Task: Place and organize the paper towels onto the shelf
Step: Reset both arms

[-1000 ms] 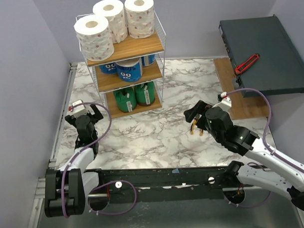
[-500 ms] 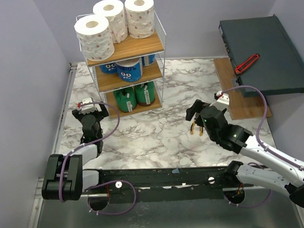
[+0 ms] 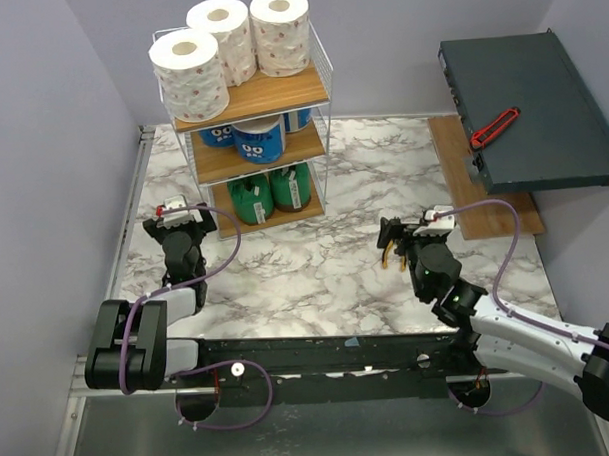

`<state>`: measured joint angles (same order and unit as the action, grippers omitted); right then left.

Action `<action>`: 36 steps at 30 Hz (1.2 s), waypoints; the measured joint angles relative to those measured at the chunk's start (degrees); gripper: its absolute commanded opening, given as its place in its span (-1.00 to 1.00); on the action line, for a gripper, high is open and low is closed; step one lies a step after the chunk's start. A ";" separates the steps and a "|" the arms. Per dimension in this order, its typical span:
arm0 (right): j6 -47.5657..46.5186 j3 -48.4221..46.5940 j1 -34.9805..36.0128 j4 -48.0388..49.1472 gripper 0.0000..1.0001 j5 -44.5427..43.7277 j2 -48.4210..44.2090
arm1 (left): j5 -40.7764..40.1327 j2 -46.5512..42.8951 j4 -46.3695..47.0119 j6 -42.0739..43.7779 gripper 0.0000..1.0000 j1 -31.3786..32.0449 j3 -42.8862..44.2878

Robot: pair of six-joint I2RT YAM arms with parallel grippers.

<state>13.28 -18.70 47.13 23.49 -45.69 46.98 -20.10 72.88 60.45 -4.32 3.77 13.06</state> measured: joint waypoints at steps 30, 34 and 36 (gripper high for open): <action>-10.36 -1.99 -28.59 30.93 1.00 16.02 34.69 | 4.11 0.02 7.65 0.02 0.97 -0.63 -3.58; -10.27 -3.80 -28.87 30.60 1.00 16.57 35.41 | 4.15 0.02 7.65 0.02 0.97 -0.66 -3.58; -9.84 -4.63 -28.87 29.86 1.00 16.68 35.41 | 4.15 0.02 7.56 0.02 0.97 -0.66 -3.56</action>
<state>3.44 -23.33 18.26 53.34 -29.02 82.39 -15.94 72.90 68.01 -4.29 3.11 9.50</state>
